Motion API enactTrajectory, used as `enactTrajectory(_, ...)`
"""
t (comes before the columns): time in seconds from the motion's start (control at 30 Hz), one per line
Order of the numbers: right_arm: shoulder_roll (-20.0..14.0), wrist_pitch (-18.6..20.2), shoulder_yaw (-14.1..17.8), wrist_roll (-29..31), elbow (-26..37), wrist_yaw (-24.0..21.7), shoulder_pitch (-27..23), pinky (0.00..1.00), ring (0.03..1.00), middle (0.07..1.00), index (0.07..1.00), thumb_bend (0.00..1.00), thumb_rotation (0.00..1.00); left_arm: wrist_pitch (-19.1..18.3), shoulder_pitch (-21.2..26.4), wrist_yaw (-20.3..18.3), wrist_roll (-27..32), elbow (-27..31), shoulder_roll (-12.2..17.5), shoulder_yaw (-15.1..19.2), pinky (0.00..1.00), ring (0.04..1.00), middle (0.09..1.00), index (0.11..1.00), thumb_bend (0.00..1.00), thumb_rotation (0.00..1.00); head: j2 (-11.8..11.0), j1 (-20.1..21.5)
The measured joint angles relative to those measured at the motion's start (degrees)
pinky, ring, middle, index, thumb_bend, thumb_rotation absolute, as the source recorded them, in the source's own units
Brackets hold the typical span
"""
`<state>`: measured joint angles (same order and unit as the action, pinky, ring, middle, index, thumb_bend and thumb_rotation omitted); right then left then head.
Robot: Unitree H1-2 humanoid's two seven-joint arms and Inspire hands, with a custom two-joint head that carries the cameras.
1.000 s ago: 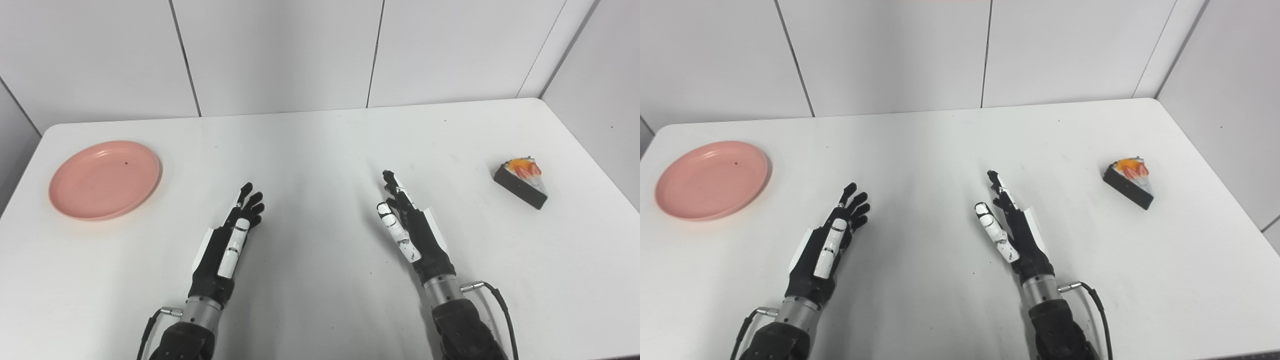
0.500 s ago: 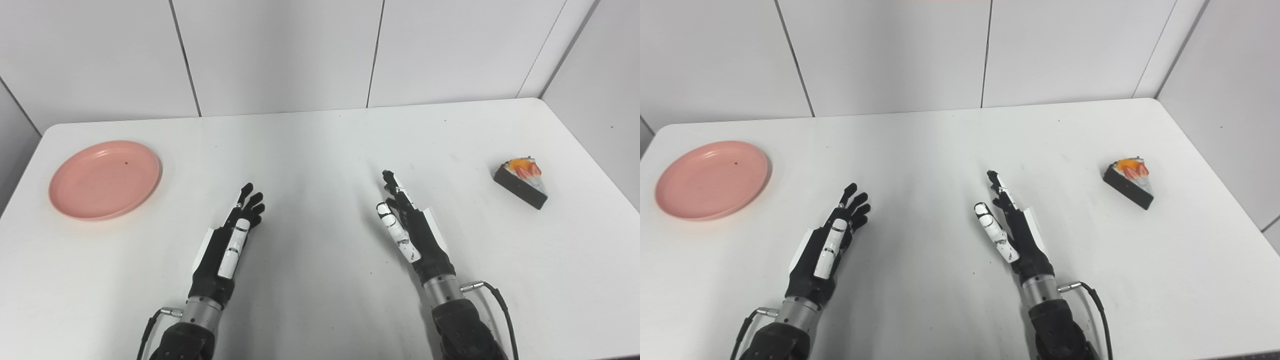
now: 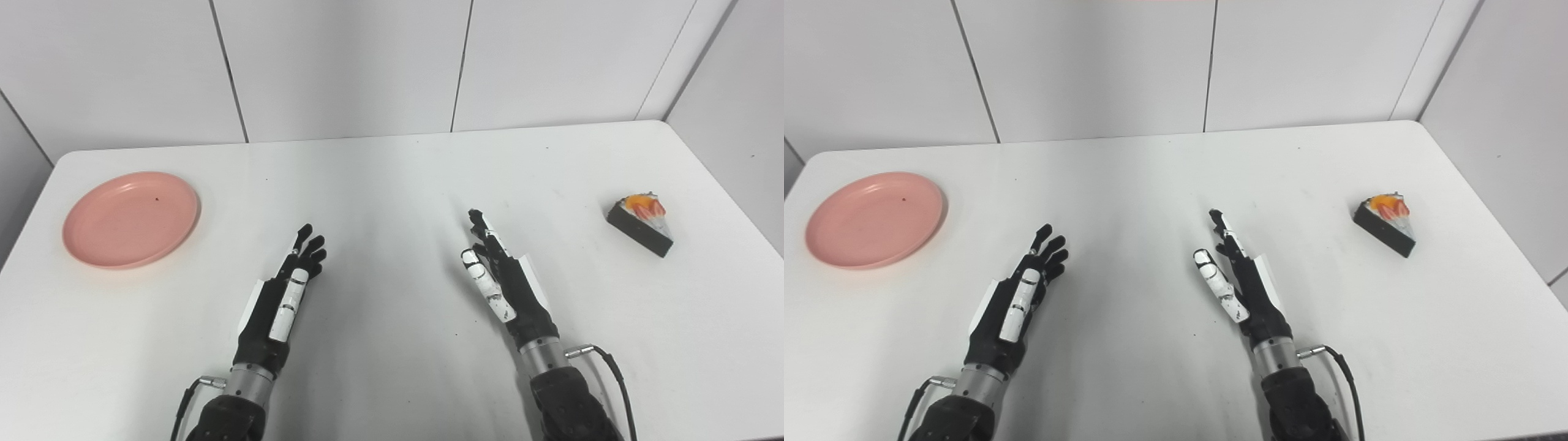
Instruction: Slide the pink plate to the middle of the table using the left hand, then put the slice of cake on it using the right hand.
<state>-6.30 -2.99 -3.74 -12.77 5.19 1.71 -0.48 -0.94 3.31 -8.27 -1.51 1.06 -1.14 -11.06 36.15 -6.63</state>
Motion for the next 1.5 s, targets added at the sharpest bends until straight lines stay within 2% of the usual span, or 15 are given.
enactTrajectory(0.13,-1.20,-2.74,0.19,0.95,-1.46,-0.06,-0.47,0.89,0.941,0.963,0.954,0.38,1.00,1.47,0.18,1.20,-1.09,-1.47,-1.00,-0.25,0.93,0.931,0.951,0.949,0.43,1.00,-1.60,-2.60)
enactTrajectory(0.17,-1.61,-3.39,0.33,1.23,-2.08,-0.09,-0.69,0.90,0.943,0.966,0.957,0.37,1.00,1.69,0.34,1.39,-1.41,-2.02,-1.32,-0.27,0.93,0.932,0.952,0.949,0.43,1.00,-3.78,-5.90)
enactTrajectory(0.2,-2.00,-4.20,0.52,1.79,-2.88,-0.40,-1.09,0.91,0.945,0.969,0.961,0.39,1.00,1.92,0.63,1.73,-1.90,-2.51,-1.53,-0.36,0.93,0.933,0.952,0.948,0.43,1.00,-3.80,-7.15)
enactTrajectory(0.23,-2.49,-5.45,0.81,2.51,-3.93,-0.61,-1.55,0.91,0.945,0.969,0.961,0.39,1.00,2.11,1.17,1.96,-2.22,-3.39,-1.93,-0.45,0.93,0.933,0.952,0.948,0.43,1.00,-3.80,-7.17)
enactTrajectory(0.37,-3.29,-6.51,1.54,4.25,-5.70,-1.04,-2.50,0.93,0.958,0.976,0.969,0.42,1.00,3.36,2.79,2.86,-3.03,-5.81,-3.16,-0.76,0.93,0.942,0.957,0.955,0.42,1.00,-6.43,-9.18)
enactTrajectory(0.53,-3.75,-8.07,1.82,5.47,-6.64,-1.28,-3.12,0.94,0.963,0.980,0.971,0.40,1.00,4.46,4.16,3.28,-4.05,-8.04,-4.27,-1.31,0.92,0.943,0.952,0.953,0.46,1.00,-7.49,-10.42)
enactTrajectory(0.77,-4.35,-9.80,2.53,6.16,-8.56,-1.82,-4.23,0.94,0.961,0.977,0.967,0.40,1.00,5.20,5.28,3.56,-4.64,-9.88,-5.14,-1.40,0.92,0.937,0.945,0.945,0.46,1.00,-7.23,-10.86)
enactTrajectory(1.0,-4.34,-9.84,2.52,6.00,-8.47,-2.05,-4.25,0.93,0.953,0.972,0.964,0.40,1.00,5.23,5.29,3.56,-4.60,-9.80,-5.24,-1.12,0.92,0.933,0.945,0.946,0.45,1.00,-6.97,-10.68)
enactTrajectory(1.17,-4.29,-9.84,2.45,5.96,-8.30,-2.06,-4.25,0.92,0.950,0.969,0.961,0.39,1.00,5.00,5.15,3.24,-4.48,-8.96,-5.21,-1.10,0.93,0.934,0.947,0.946,0.44,1.00,-5.74,-10.15)
enactTrajectory(1.33,-4.12,-9.84,2.39,5.93,-7.96,-2.06,-4.25,0.93,0.954,0.973,0.962,0.40,1.00,2.15,3.08,2.37,-3.37,-5.48,-5.14,-1.13,0.93,0.930,0.942,0.939,0.44,1.00,-5.38,-9.89)
enactTrajectory(1.5,-4.11,-9.83,2.39,6.07,-7.99,-2.11,-4.28,0.93,0.957,0.975,0.964,0.40,1.00,-3.26,2.83,0.42,-2.68,-1.80,-3.99,-1.12,0.94,0.931,0.939,0.939,0.43,1.00,-5.12,-9.80)
